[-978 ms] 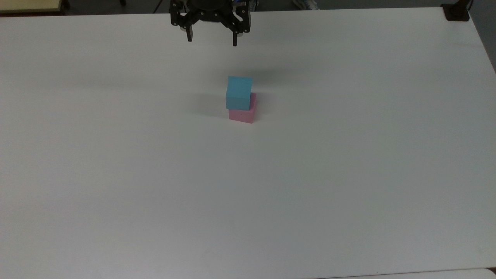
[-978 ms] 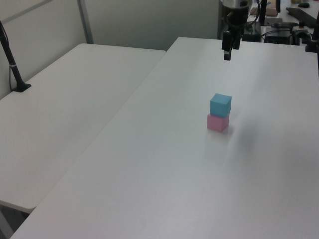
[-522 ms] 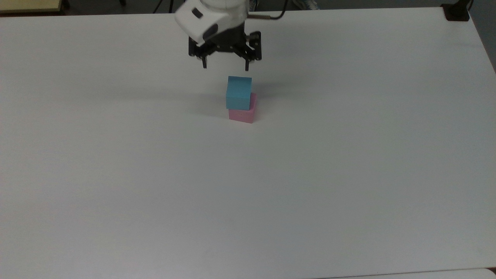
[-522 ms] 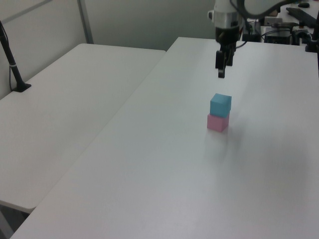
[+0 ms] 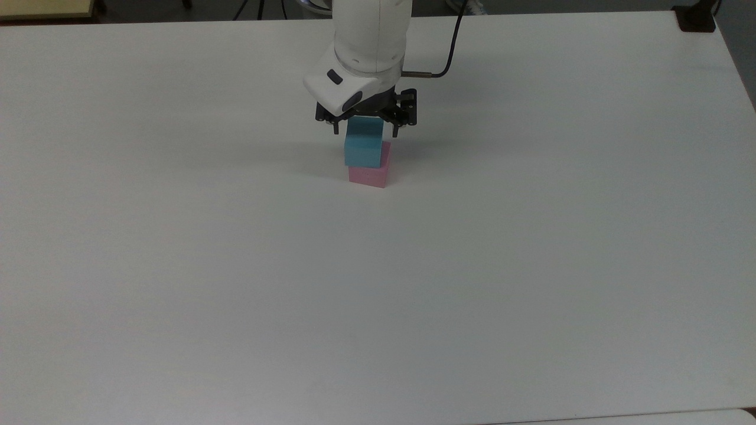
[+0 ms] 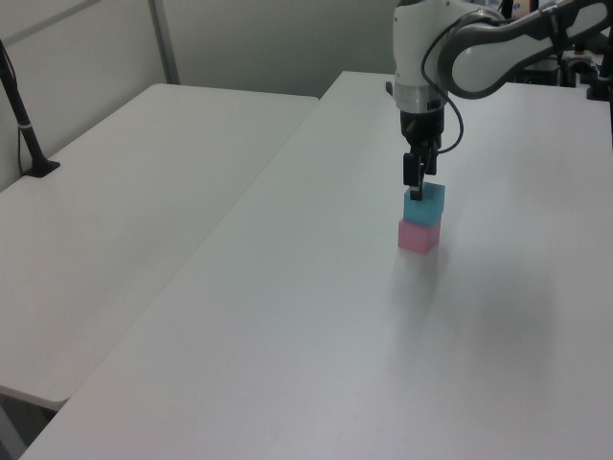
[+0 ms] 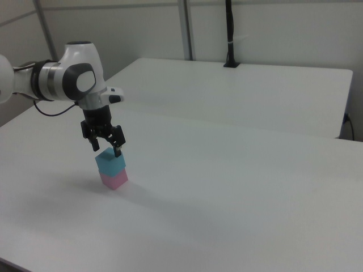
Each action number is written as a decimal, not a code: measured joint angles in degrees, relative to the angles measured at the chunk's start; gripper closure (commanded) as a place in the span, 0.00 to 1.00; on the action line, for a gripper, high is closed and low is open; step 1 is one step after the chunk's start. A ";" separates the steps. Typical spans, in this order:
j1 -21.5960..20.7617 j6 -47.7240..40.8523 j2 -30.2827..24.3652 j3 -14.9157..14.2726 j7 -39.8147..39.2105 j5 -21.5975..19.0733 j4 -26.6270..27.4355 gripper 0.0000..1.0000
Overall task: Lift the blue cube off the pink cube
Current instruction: 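Close the gripper on the light blue cube, then lift the light blue cube up off the pink cube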
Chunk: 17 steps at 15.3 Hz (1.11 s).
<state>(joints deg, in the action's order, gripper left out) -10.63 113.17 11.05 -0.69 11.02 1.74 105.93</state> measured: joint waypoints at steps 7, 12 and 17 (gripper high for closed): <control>0.01 0.19 0.75 0.06 0.04 0.24 1.04 0.62; 0.41 0.20 0.31 0.02 -0.31 0.32 -0.02 0.60; 5.21 -0.29 1.95 -0.29 -0.79 0.31 -7.48 0.58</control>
<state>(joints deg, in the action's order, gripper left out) -5.42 112.87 13.00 -0.98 10.23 2.05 98.45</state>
